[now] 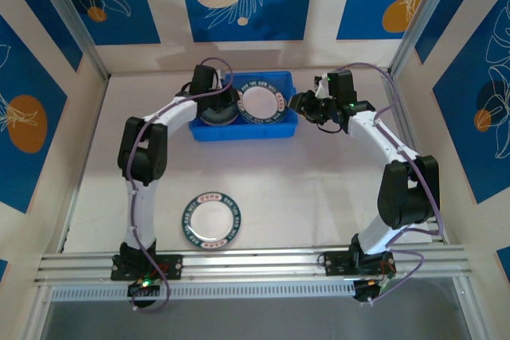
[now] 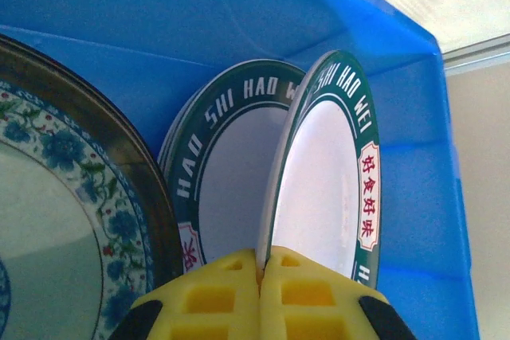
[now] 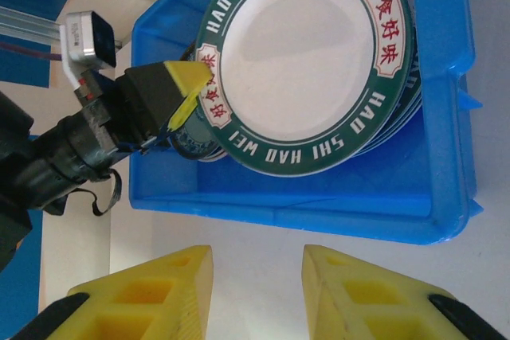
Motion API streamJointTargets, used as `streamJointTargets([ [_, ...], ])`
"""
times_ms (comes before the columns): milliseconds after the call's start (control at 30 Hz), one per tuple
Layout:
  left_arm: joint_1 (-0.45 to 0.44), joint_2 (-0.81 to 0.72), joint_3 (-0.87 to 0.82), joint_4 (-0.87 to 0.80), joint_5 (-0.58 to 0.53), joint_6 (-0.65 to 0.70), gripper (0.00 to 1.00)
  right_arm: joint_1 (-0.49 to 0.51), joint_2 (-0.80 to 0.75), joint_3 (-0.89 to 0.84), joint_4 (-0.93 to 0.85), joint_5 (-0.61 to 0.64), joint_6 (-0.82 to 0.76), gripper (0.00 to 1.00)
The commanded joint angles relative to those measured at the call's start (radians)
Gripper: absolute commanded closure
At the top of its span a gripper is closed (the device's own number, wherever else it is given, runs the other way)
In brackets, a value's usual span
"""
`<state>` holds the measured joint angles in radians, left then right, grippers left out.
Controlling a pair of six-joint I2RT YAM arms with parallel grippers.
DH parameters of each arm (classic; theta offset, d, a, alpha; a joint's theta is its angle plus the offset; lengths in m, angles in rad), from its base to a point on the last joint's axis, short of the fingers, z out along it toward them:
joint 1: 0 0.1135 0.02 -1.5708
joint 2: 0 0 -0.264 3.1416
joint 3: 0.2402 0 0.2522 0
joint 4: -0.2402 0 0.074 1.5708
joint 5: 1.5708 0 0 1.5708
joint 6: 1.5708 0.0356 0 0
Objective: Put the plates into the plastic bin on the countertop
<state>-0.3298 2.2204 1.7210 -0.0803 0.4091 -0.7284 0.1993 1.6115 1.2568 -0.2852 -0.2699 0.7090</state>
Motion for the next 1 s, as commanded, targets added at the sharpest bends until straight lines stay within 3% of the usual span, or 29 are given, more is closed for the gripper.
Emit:
streamJointTargets([
  [0,-0.012,0.03,0.094,-0.027,0.003,-0.008,1.0,-0.005,0.016,0.031,-0.025,-0.022,-0.004,0.64],
  [300,-0.038,0.1,0.214,-0.189,-0.043,0.052,1.0,-0.004,0.032,0.028,-0.037,-0.028,-0.009,0.64],
  [367,-0.041,0.113,0.238,-0.229,-0.067,0.07,0.91,-0.002,0.035,0.033,-0.051,-0.025,-0.02,0.65],
  [467,-0.05,0.13,0.281,-0.303,-0.113,0.104,0.63,0.001,0.036,0.039,-0.071,-0.012,-0.029,0.65],
  [533,-0.059,0.135,0.309,-0.346,-0.141,0.132,0.5,0.006,0.029,0.04,-0.081,0.007,-0.041,0.64],
  [833,-0.093,0.101,0.363,-0.409,-0.248,0.221,0.21,0.045,-0.031,0.014,-0.105,0.083,-0.09,0.61],
  [967,-0.097,0.074,0.362,-0.413,-0.279,0.231,0.12,0.064,-0.081,-0.013,-0.122,0.114,-0.106,0.56],
])
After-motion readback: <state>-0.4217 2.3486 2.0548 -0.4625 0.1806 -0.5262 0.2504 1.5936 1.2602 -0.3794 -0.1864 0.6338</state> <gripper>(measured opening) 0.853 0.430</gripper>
